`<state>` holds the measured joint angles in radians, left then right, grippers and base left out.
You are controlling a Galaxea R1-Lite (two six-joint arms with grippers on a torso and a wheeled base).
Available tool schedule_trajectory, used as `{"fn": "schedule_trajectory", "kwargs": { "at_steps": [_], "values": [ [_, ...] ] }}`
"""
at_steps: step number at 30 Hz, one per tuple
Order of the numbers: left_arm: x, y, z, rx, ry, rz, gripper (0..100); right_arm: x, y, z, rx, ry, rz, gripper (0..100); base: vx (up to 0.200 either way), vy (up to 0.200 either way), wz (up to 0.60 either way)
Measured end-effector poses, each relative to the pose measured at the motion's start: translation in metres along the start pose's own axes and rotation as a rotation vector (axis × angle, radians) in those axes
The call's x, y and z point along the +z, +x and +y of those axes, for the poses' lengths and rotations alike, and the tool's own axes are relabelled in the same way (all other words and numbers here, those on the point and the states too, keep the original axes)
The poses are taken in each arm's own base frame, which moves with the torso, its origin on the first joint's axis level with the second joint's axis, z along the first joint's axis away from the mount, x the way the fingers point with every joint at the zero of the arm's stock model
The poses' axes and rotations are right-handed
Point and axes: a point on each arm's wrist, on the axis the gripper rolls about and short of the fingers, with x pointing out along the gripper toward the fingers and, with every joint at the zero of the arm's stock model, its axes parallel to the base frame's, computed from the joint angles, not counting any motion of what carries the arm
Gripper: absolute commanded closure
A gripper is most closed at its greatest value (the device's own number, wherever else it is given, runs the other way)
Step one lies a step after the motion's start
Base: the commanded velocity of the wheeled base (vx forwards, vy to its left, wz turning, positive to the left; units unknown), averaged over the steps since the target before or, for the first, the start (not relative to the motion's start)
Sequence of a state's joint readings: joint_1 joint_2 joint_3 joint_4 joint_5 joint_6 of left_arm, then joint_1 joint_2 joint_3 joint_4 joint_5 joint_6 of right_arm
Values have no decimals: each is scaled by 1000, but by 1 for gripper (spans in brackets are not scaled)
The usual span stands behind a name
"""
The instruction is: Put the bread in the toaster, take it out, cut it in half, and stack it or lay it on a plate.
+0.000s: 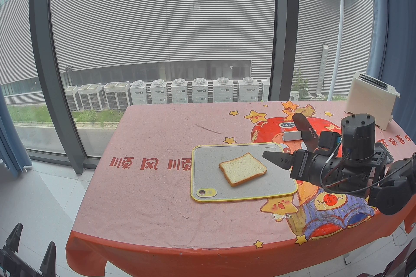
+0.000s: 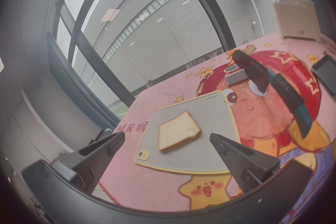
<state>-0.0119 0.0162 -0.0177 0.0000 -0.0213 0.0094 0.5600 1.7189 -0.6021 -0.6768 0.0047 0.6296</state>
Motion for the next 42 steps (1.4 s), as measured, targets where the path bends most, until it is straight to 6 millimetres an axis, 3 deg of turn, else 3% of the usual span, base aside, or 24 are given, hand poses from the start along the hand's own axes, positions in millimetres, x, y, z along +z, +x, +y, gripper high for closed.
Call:
{"fn": "schedule_trajectory", "kwargs": {
  "at_steps": [25,35,42],
  "values": [
    [0,0,0,-1,1,0,0,-25,-16,-6,-243,-373,-49,0,0,0,0],
    [0,0,0,0,0,0,0,-24,-18,-5,-245,-389,-87,0,0,0,0],
    [0,0,0,-1,0,0,0,-19,-21,-3,-214,-407,-165,0,0,-200,0]
  ]
}}
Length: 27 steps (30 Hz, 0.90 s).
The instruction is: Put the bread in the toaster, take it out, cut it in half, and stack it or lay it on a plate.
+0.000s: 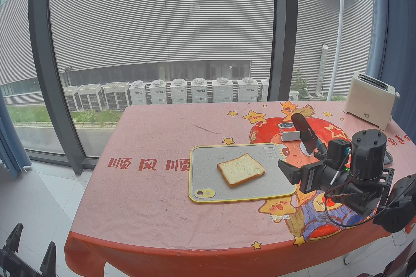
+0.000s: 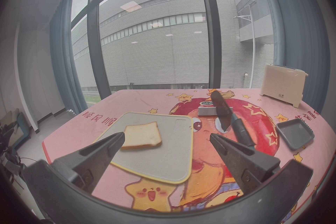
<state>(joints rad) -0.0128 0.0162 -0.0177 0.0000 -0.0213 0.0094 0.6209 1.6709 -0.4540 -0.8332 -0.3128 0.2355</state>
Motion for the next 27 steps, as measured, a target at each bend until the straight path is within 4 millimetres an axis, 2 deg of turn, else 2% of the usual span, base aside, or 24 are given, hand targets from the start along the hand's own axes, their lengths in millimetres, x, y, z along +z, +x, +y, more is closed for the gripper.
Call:
{"fn": "schedule_trajectory", "kwargs": {
  "at_steps": [8,27],
  "values": [
    [0,0,0,0,0,0,0,2,-2,-5,-6,6,-29,0,0,-200,0],
    [0,0,0,0,0,0,0,9,2,-39,-35,16,-25,0,0,0,0]
  ]
}}
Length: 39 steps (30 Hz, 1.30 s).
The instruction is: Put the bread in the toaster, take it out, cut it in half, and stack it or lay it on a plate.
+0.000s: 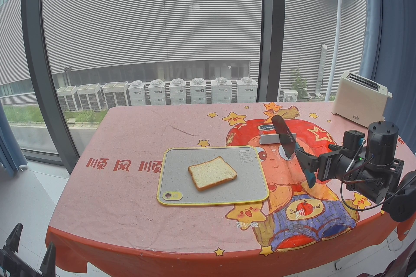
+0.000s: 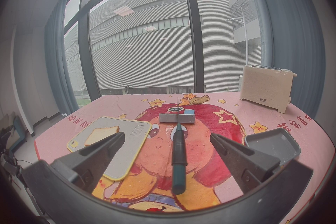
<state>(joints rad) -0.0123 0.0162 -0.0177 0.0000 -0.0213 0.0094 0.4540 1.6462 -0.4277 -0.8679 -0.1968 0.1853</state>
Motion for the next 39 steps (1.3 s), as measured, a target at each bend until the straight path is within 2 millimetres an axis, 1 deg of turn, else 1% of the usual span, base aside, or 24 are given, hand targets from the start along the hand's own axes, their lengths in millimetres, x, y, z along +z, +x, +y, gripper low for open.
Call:
{"fn": "schedule_trajectory", "kwargs": {
  "at_steps": [7,12,16,20,24,27,30,39],
  "values": [
    [0,0,0,0,0,0,0,0,3,-13,36,-8,17,0,0,0,0],
    [0,0,0,1,0,0,0,-1,3,-15,65,-8,29,0,0,0,0],
    [0,0,0,1,0,0,0,6,6,-16,73,-3,9,0,0,0,0],
    [0,0,0,0,0,0,0,14,15,-20,78,4,-1,0,0,0,0],
    [0,0,0,0,0,0,0,20,30,-31,50,-2,-8,0,0,0,0],
    [0,0,0,0,0,0,0,18,39,-37,28,-5,6,0,0,0,0],
    [0,0,0,0,0,0,0,13,46,-38,24,-12,31,0,0,0,0],
    [0,0,0,0,0,0,0,1,56,-30,36,-26,74,0,0,0,0]
  ]
}}
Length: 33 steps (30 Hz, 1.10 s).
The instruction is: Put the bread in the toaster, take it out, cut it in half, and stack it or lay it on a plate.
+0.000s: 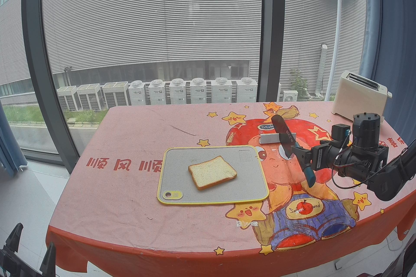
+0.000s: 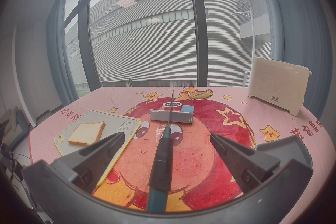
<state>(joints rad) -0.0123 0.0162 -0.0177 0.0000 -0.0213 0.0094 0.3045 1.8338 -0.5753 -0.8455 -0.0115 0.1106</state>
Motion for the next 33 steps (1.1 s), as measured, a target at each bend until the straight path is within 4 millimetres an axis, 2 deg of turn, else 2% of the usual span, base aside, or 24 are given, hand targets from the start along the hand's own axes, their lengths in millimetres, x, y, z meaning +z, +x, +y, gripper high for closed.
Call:
{"fn": "schedule_trajectory", "kwargs": {
  "at_steps": [15,33],
  "values": [
    [0,0,0,0,0,0,0,-14,12,10,-25,-10,41,0,0,0,0],
    [0,0,0,0,0,0,0,-21,23,11,-45,-12,62,0,0,0,0]
  ]
}}
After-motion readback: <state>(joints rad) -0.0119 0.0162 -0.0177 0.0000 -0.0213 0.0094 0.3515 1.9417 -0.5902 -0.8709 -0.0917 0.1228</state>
